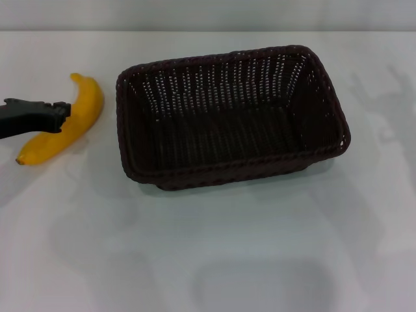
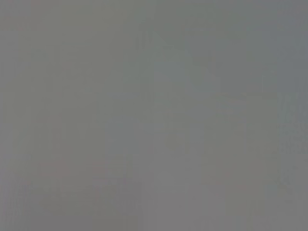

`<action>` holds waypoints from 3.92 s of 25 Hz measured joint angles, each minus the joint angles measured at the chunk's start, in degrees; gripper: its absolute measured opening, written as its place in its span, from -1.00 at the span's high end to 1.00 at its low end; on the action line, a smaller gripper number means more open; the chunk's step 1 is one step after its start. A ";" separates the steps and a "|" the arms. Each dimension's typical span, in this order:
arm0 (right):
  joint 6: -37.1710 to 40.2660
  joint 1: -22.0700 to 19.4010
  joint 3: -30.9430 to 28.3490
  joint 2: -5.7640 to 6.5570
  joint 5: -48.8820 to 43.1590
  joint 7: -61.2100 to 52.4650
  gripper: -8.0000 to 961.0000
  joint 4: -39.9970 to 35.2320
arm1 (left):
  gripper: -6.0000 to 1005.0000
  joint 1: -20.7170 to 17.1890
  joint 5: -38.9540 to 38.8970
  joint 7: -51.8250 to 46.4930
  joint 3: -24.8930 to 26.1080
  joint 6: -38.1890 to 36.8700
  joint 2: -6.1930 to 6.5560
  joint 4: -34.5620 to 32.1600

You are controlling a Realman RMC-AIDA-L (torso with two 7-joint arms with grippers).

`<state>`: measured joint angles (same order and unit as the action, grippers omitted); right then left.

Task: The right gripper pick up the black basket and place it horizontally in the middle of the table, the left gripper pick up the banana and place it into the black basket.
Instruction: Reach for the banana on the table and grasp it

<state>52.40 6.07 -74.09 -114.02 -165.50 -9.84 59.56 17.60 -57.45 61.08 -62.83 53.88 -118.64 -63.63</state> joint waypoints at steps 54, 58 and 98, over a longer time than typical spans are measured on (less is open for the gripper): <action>0.24 0.27 -0.17 0.08 0.00 0.08 -0.65 -0.76 | -0.76 2.07 -2.68 -2.38 1.71 -5.42 -0.23 10.52; 0.20 0.42 -0.26 0.13 0.00 0.09 -0.65 -0.74 | -0.76 2.15 -2.62 -2.31 1.64 -5.58 -0.25 10.78; 0.26 -0.11 -0.52 0.04 -1.42 0.03 -0.65 0.93 | 0.03 4.06 -2.41 -2.97 1.91 -4.73 0.27 13.07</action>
<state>52.66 5.96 -74.61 -113.98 -166.91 -9.81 60.49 21.66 -59.87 58.12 -60.92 49.15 -118.37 -50.56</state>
